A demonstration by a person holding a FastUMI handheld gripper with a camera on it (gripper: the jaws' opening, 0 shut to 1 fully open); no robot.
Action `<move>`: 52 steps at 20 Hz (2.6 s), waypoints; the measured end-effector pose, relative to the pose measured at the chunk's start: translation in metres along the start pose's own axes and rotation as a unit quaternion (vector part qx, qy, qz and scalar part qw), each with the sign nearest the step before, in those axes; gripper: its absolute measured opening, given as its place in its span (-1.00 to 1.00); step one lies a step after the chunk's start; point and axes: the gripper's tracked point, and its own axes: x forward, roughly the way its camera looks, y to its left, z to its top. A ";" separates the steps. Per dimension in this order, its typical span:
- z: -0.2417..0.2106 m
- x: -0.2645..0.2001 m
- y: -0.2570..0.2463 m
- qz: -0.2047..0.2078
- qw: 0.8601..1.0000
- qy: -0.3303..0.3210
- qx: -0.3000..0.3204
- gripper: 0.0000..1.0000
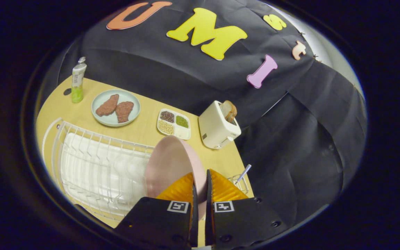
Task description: Take the plate from the dish rack, then take the spoon from the basket and place it into the plate.
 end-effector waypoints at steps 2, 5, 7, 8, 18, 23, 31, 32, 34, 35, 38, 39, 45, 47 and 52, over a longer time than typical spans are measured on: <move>0.002 -0.006 -0.003 -0.013 1.000 -0.019 0.008 -0.74; 0.000 -0.019 -0.016 -0.006 0.999 -0.042 0.016 -0.74; -0.008 -0.028 -0.026 0.035 0.997 -0.057 0.036 -0.74; -0.016 -0.032 -0.035 0.050 0.996 -0.058 0.049 -0.74; -0.137 -0.069 -0.104 0.211 0.963 -0.079 0.150 -0.74; -0.210 -0.066 -0.073 0.292 0.939 -0.053 0.173 -0.74; -0.272 -0.039 0.002 0.362 0.916 0.007 0.172 -0.74; -0.275 -0.032 0.003 0.359 0.917 0.005 0.171 -0.73; -0.274 -0.022 0.002 0.367 0.911 0.000 0.188 -0.73; -0.278 -0.015 0.001 0.369 0.909 0.002 0.191 -0.72; -0.291 0.004 0.000 0.369 0.909 0.009 0.193 -0.64; -0.294 0.006 0.000 0.370 0.909 0.009 0.193 -0.63; -0.297 0.018 -0.004 0.354 0.917 -0.003 0.184 -0.60; -0.296 0.023 -0.009 0.340 0.923 -0.017 0.178 -0.59; -0.286 0.022 -0.017 0.356 0.913 -0.049 0.192 -0.28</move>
